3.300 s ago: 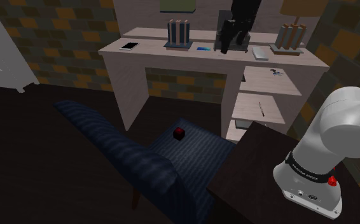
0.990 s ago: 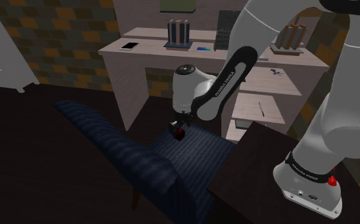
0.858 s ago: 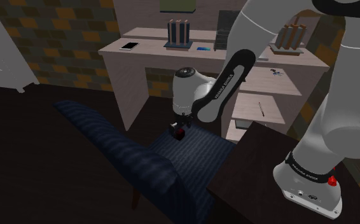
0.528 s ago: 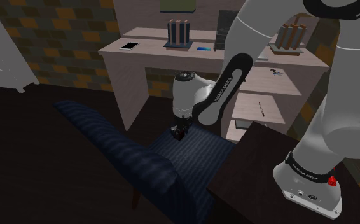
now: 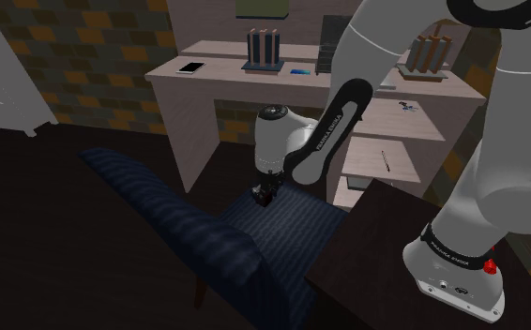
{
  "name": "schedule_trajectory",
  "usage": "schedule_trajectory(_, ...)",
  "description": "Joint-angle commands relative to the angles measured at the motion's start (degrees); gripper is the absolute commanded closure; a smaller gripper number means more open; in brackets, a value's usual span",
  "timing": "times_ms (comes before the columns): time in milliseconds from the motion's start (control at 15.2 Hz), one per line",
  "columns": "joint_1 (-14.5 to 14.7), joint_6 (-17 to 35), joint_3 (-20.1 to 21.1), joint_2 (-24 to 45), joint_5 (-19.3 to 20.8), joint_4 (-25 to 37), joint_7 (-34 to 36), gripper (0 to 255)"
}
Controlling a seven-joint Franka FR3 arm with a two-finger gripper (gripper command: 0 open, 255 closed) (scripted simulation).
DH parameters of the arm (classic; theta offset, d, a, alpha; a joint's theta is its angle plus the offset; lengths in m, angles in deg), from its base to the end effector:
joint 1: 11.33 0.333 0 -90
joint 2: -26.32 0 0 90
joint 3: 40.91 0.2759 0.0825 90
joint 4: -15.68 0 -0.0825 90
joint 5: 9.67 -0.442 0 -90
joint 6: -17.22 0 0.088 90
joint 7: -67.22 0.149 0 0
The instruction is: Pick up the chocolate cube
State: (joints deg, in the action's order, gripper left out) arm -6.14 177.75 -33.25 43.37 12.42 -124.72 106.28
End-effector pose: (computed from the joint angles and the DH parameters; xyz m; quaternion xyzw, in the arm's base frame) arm 0.4828 0.1312 0.0530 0.9969 -0.0521 0.0496 0.0312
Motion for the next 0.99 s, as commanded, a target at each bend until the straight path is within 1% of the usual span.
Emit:
schedule_trajectory(0,-0.35,-0.67,0.40,-0.76,-0.64,-0.13,-0.56,255)
schedule_trajectory(462,-1.99,-5.42,2.93,-6.45,-5.26,-0.84,-4.41,255)
schedule_trajectory(924,-2.66,-10.48,4.34,-11.79,-9.55,-0.79,-7.91,255)
